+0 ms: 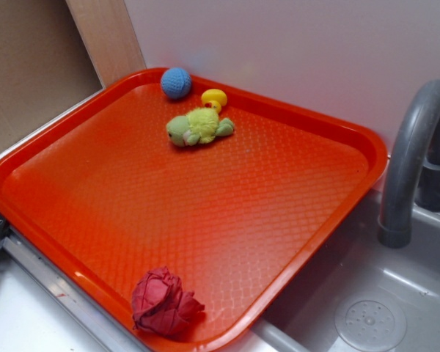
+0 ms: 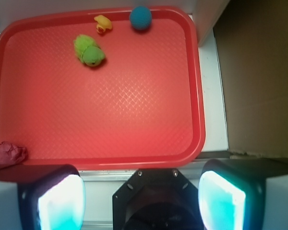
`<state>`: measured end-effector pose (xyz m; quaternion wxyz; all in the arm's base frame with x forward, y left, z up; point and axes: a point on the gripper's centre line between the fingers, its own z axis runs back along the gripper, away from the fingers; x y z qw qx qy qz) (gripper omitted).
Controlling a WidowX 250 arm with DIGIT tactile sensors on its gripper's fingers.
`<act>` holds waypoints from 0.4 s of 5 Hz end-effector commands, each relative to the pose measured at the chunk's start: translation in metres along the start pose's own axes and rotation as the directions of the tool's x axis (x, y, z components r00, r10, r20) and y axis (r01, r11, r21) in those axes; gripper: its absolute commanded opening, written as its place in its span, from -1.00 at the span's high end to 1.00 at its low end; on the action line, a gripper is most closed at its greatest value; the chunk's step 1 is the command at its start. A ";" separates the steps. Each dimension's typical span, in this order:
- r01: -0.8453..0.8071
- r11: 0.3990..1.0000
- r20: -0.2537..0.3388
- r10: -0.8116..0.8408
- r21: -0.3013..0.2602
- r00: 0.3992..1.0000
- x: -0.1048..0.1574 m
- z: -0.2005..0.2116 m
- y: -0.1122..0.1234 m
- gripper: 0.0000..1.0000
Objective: Grab the yellow duck.
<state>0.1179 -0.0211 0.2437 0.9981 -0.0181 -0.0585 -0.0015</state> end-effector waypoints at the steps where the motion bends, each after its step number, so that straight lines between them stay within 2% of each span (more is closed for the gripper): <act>1: 0.000 1.000 0.000 0.000 0.000 1.000 0.000 0.000 0.000 -1.00; 2: -0.035 0.999 0.114 0.036 -0.011 0.993 0.047 -0.026 -0.018 -1.00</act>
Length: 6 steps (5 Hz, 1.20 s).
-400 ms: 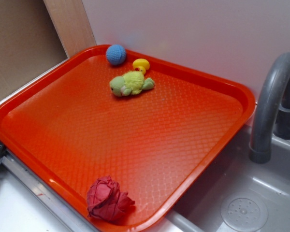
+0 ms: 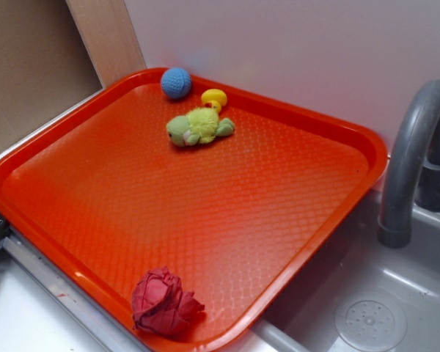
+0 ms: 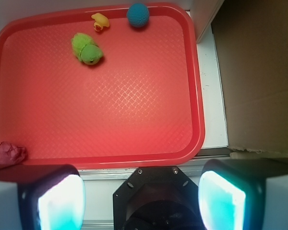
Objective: Grab the yellow duck.
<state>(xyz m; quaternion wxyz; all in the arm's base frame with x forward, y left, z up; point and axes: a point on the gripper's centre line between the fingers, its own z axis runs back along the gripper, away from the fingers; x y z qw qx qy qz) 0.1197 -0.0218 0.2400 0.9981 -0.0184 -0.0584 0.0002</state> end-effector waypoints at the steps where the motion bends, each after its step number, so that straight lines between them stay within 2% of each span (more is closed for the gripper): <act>1: -0.074 0.997 0.198 0.076 -0.019 0.977 0.095 -0.048 -0.031 -1.00; 2: -0.088 0.993 0.262 0.107 -0.084 0.959 0.134 -0.075 -0.033 -1.00; 4: -0.026 0.996 0.244 0.045 -0.081 0.969 0.169 -0.126 -0.021 -1.00; 5: 0.020 0.997 0.163 -0.008 -0.071 0.987 0.182 -0.161 -0.038 -1.00; 6: 0.091 0.995 0.121 -0.084 -0.050 0.989 0.183 -0.171 -0.069 -1.00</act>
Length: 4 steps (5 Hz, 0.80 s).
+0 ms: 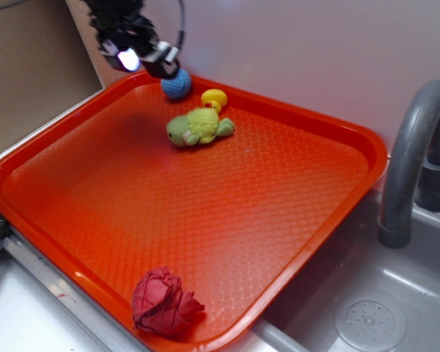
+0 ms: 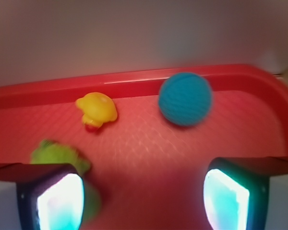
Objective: Grab the yellow duck.
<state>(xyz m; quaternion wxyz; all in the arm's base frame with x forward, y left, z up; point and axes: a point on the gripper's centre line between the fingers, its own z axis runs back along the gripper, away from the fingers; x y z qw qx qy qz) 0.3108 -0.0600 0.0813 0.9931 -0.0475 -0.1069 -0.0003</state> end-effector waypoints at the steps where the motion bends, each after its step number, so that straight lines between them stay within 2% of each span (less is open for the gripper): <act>1: 0.084 0.996 0.003 -0.084 -0.032 0.996 0.010 0.005 -0.053 -1.00; 2: 0.074 0.997 0.002 -0.074 -0.034 0.997 0.016 -0.001 -0.057 -1.00; 3: 0.097 0.994 -0.069 -0.094 0.045 0.993 0.027 -0.033 -0.055 -1.00; 4: 0.120 0.993 -0.122 -0.117 0.017 0.986 0.047 -0.057 -0.059 -1.00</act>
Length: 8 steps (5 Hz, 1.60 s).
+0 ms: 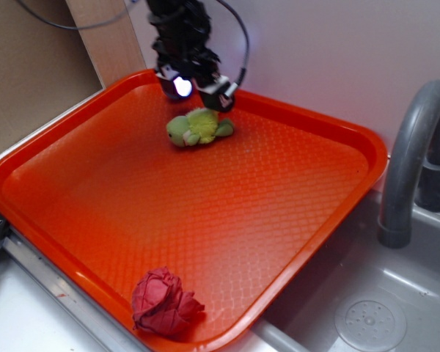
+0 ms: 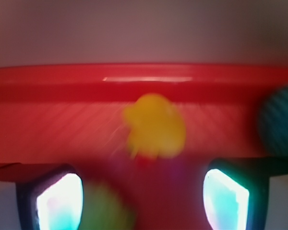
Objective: Grab the yellow duck.
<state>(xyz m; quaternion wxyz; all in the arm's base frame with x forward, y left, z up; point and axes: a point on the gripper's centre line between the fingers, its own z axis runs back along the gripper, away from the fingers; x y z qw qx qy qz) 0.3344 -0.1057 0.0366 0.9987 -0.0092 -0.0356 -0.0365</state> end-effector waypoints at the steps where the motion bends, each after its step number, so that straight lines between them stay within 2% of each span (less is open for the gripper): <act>1: 0.061 0.998 0.023 -0.061 -0.010 0.998 0.036 -0.007 -0.024 1.00; 2: 0.065 0.998 0.043 -0.065 -0.004 0.997 0.035 0.003 -0.024 1.00; 3: 0.065 0.998 0.124 -0.062 -0.018 0.990 0.020 0.047 -0.007 1.00; 4: 0.036 0.999 0.246 -0.038 0.011 0.969 -0.011 0.099 0.020 1.00; 5: -0.005 0.998 0.293 0.025 -0.069 0.956 -0.052 0.149 0.049 1.00; 6: -0.004 0.995 0.210 0.024 -0.097 0.977 -0.082 0.203 0.058 1.00; 7: 0.020 0.994 0.122 -0.007 -0.104 0.992 -0.099 0.247 0.059 1.00; 8: 0.038 0.996 0.055 -0.034 -0.082 0.998 -0.108 0.217 0.052 1.00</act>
